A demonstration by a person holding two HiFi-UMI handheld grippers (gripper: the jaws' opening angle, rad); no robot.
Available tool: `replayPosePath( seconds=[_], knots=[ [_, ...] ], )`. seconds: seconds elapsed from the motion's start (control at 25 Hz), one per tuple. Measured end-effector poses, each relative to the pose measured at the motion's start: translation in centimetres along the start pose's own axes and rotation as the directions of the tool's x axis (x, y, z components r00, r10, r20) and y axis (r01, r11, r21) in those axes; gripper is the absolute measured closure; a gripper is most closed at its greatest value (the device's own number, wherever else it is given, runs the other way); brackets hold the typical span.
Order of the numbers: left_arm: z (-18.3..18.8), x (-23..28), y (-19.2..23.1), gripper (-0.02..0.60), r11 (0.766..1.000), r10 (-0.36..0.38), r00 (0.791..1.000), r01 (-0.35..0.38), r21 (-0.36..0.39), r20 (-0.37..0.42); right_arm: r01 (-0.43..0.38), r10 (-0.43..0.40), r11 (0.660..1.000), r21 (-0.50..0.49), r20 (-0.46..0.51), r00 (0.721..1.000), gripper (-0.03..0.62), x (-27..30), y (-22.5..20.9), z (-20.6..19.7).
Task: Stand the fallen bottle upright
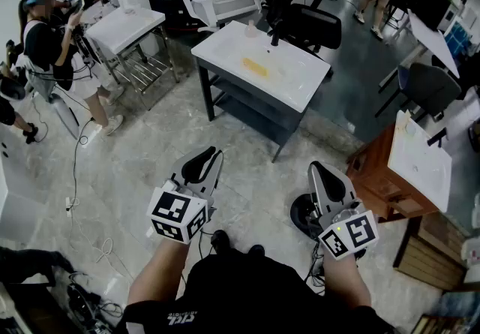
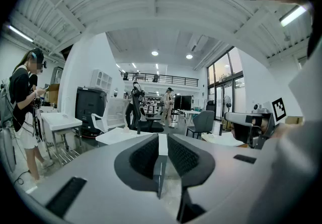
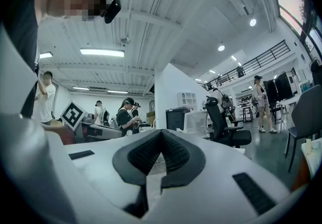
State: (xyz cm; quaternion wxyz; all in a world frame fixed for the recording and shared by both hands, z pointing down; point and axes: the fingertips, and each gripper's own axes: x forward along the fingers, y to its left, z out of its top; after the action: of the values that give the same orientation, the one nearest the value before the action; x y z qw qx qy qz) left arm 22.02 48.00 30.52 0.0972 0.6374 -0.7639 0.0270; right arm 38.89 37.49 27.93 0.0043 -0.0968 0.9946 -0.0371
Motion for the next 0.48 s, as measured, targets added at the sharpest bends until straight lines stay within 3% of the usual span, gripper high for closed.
replayPosePath(
  seconds=[0.48],
  knots=[
    [-0.6, 0.8, -7.3, 0.522, 1.000, 0.018, 1.000, -0.018, 0.012, -0.010, -0.036, 0.036, 0.999, -0.007, -0.011, 0.999, 0.584, -5.6, -3.0, -0.4]
  ],
)
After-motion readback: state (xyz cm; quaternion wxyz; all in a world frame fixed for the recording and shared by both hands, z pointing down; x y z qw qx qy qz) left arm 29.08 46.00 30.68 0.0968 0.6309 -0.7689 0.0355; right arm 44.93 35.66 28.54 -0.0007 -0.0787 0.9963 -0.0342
